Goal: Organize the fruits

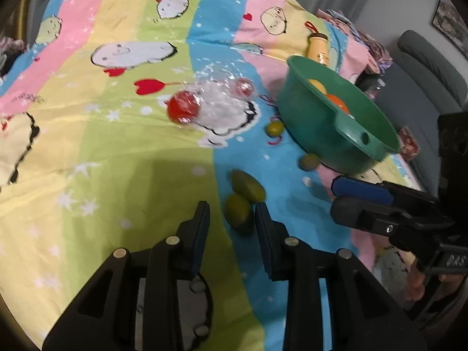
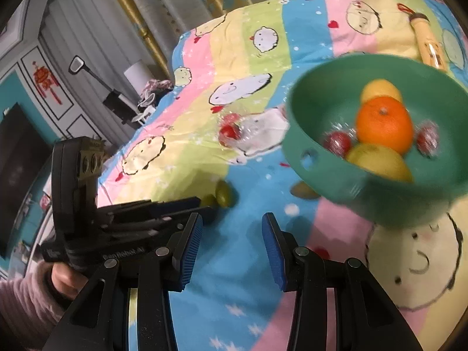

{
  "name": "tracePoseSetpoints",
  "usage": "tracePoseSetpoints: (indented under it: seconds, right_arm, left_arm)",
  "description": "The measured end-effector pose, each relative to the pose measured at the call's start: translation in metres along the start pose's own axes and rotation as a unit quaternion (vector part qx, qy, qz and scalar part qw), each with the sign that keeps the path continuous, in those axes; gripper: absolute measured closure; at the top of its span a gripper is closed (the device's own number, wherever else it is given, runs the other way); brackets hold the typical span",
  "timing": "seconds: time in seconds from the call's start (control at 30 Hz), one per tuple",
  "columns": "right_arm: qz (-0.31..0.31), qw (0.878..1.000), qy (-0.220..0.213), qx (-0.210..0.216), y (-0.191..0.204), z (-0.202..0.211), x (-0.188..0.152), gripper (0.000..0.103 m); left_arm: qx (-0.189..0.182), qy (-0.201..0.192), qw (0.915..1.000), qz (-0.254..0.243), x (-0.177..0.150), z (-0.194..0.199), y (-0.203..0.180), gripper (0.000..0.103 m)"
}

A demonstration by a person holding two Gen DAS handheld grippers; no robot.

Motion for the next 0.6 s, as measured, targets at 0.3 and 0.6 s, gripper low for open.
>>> tracePoseSetpoints:
  seconds: [0.3, 0.6]
  right_arm:
    - [0.023, 0.999, 0.027, -0.023, 0.007, -0.032, 0.007, 0.060]
    - [0.057, 0.996, 0.061, -0.038, 0.014, -0.062, 0.006, 0.060]
  left_arm:
    - [0.060, -0.001, 0.9982, -0.004, 0.003, -0.002, 0.018, 0.084]
    - [0.052, -0.014, 0.9979, 0.037, -0.002, 0.018, 0.038, 0.084]
Point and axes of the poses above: each gripper's, at about its wrist camera, not at the fingertips, and z roughly against the way its jaws point, y to its left, x to its top, the point moved 10 cm from there along -z, roughly the way its jaws point, and after that the axes turned 1 degree about -x, right-handed, at the moved point
